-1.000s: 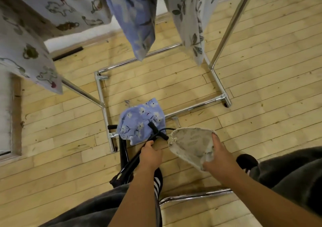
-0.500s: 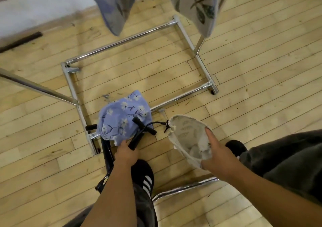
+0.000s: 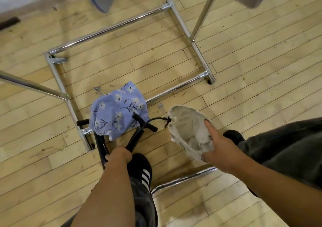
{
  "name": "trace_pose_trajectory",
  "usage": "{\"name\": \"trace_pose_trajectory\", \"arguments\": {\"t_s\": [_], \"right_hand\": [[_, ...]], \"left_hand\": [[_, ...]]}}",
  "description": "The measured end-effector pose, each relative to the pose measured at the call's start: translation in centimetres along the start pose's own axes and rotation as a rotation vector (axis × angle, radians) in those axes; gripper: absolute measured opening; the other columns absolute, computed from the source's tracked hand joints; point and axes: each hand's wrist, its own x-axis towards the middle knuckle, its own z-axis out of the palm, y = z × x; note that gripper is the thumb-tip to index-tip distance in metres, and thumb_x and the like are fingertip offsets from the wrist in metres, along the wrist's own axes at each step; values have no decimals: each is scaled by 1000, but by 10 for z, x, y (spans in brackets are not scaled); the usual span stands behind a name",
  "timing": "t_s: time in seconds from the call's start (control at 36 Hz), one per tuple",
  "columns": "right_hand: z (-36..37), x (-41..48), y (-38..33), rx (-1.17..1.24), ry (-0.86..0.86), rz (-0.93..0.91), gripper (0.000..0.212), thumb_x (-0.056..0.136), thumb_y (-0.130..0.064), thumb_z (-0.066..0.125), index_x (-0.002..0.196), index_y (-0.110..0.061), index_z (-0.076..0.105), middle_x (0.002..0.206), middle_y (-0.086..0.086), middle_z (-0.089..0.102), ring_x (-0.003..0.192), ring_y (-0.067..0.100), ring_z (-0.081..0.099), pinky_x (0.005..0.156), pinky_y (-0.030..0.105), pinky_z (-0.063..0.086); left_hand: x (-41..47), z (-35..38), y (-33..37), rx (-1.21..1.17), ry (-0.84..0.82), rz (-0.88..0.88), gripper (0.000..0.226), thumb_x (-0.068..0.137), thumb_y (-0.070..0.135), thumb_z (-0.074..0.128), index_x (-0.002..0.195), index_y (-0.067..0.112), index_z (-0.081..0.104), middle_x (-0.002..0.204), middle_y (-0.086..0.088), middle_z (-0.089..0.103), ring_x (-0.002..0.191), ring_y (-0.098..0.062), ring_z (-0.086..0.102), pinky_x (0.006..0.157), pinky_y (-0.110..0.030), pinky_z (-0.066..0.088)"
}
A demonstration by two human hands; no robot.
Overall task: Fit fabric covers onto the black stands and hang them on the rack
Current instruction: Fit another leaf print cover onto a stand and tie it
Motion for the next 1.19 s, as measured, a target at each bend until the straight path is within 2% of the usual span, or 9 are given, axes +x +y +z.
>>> {"name": "trace_pose_trajectory", "arguments": {"t_s": [0.14, 0.28, 0.39, 0.56, 0.72, 0.92, 1.03, 1.14, 1.19], "right_hand": [[-2, -2, -6, -29, 5, 11, 119, 87, 2, 75, 161, -45, -6, 148, 1, 50, 113, 17, 62, 89, 37, 62], [-3, -8, -14, -108, 13, -22, 118, 88, -5, 76, 162, -40, -9, 149, 4, 52, 115, 19, 63, 88, 36, 62], [-6, -17, -16, -145, 27, -70, 110, 90, -11, 76, 164, -37, -1, 151, 5, 52, 122, 21, 61, 95, 42, 60], [-12, -40, -30, -169, 69, -150, 99, 90, -2, 72, 163, -36, 13, 145, 4, 57, 120, 21, 64, 86, 33, 63], [-24, -67, -45, -264, 101, -245, 93, 89, -7, 74, 162, -35, 23, 143, 7, 58, 124, 26, 59, 97, 42, 58], [-29, -99, -41, -274, 141, -378, 81, 96, -10, 59, 159, -45, 23, 117, 7, 65, 97, 23, 64, 83, 40, 59], [-37, -116, -40, -268, 183, -464, 70, 102, -8, 48, 160, -39, 25, 97, 5, 59, 82, 20, 56, 69, 30, 44], [-48, -135, -39, -185, 213, -530, 69, 104, -9, 49, 161, -38, 26, 115, 7, 65, 86, 14, 56, 61, 13, 40], [-52, -146, -36, -137, 229, -562, 68, 105, -12, 51, 161, -42, 24, 107, 4, 65, 75, 9, 57, 53, 8, 36]], "left_hand": [[-44, -13, 17, 78, 15, 126, 25, 91, 27, 70, 104, 12, 55, 88, -6, 56, 105, -33, 61, 111, -49, 43], [-92, -44, 39, 84, 39, 260, 30, 96, 23, 65, 119, 5, 59, 98, -10, 58, 91, -27, 56, 81, -34, 48], [-127, -60, 55, 0, 93, 368, 34, 99, 23, 62, 129, 7, 58, 109, -14, 62, 88, -27, 57, 75, -35, 46], [-179, -59, 67, -63, 212, 431, 26, 97, 22, 63, 116, 6, 58, 80, -8, 53, 65, -21, 51, 57, -32, 42], [-235, -44, 61, -46, 366, 469, 47, 96, 27, 63, 136, 8, 47, 90, -5, 55, 75, -22, 57, 63, -38, 48], [-291, -28, 42, -32, 605, 572, 43, 96, 25, 62, 133, 11, 45, 107, -10, 61, 91, -29, 58, 82, -47, 55], [-324, -24, 32, -44, 653, 650, 46, 95, 24, 63, 137, 17, 47, 104, -8, 65, 90, -30, 62, 79, -47, 57], [-363, -19, 17, -23, 763, 736, 39, 94, 33, 64, 129, 22, 51, 101, -1, 67, 87, -23, 65, 75, -46, 58], [-385, -15, 8, -4, 834, 760, 37, 94, 38, 65, 127, 28, 50, 106, 1, 66, 89, -21, 65, 72, -42, 58]]}}
